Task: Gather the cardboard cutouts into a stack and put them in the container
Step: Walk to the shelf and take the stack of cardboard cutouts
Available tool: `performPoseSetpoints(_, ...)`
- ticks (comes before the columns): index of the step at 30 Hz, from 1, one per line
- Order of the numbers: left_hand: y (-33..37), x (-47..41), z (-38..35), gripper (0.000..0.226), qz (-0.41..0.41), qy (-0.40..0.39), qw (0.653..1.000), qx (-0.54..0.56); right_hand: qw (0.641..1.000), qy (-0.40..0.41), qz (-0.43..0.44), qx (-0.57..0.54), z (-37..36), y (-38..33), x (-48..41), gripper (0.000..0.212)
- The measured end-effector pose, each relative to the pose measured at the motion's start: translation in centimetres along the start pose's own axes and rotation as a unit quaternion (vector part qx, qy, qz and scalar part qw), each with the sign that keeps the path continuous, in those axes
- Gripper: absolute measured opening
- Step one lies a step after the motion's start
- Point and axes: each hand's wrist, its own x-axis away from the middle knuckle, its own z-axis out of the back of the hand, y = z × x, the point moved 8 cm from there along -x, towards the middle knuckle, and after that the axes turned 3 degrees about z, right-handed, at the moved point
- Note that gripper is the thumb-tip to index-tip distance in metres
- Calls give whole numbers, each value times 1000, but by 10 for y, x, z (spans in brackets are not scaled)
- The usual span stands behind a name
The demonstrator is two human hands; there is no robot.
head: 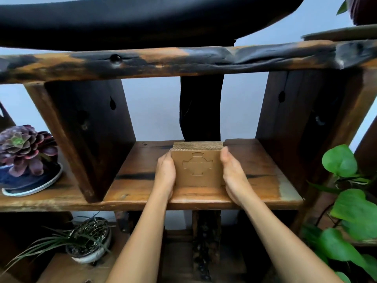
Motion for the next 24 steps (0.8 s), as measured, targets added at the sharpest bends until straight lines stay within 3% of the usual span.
performPoseSetpoints(3,2,0,0,45,-2,-9,1000,-7,990,-56,38,124,10,-1,0,68)
performPoseSetpoints(12,8,18,6,78,8,-23,1000,-10,992,-65,79,71,0,3,-10,53)
performPoseSetpoints(14,17,31,0,77,-24,-31,996,-84,994,-51,79,57,5,5,-11,55)
performPoseSetpoints(18,34,57,-7,47,-94,-27,983,-158,995,-2,79,65,12,-7,7,58)
performPoseSetpoints(21,26,81,-4,45,-97,-16,988,-121,994,29,77,78,16,-13,41,57)
performPoseSetpoints(24,10,119,-3,49,-86,-38,994,-54,998,43,33,-19,22,-1,86,61)
